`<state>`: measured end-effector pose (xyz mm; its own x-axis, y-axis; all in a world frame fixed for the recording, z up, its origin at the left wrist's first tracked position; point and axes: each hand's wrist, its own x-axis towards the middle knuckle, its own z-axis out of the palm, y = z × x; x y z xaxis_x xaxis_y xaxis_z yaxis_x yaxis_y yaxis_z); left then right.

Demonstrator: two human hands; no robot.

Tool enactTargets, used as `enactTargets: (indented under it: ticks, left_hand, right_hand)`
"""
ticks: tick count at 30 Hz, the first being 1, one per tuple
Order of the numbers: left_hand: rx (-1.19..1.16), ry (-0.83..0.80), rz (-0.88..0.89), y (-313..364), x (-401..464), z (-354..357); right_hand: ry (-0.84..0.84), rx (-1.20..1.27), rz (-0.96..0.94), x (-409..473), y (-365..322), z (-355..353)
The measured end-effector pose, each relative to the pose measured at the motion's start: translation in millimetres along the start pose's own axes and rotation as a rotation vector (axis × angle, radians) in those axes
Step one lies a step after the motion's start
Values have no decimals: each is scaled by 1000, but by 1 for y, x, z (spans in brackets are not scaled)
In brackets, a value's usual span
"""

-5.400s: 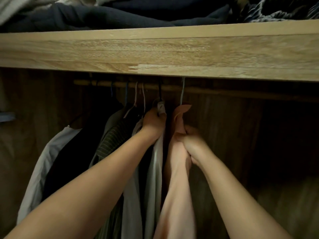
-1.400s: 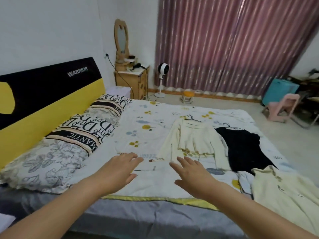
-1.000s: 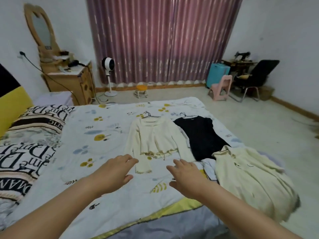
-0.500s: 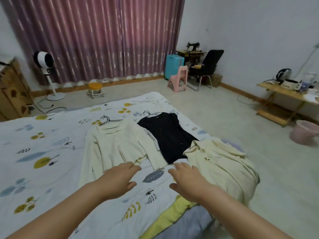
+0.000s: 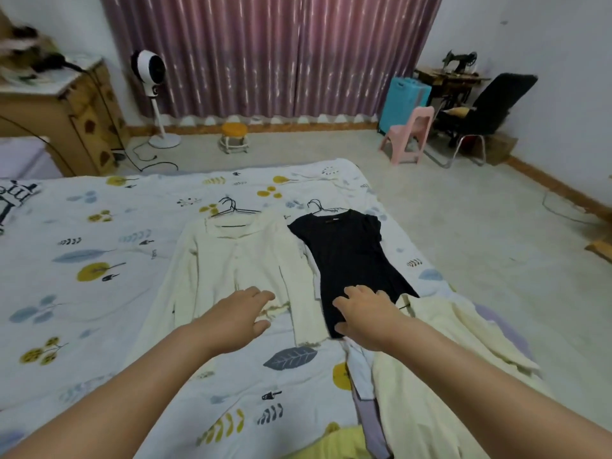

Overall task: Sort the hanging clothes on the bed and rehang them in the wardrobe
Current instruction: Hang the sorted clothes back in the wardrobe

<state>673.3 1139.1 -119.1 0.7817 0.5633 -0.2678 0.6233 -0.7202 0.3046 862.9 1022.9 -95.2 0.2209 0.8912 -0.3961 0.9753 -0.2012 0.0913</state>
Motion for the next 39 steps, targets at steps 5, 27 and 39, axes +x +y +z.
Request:
enactTargets:
  ticks: [5,27,39]
  left_hand:
    - [-73,-11,-122,-23,22,5]
    - [-90,-9,-383,-231,212,31]
    - [19,146,-525,-337,383,105]
  right_hand:
    - [-23,-8,-90,62,12,-13]
    - [-78,66,-95,370,-32,21]
    - [92,70,-49,593,-10,80]
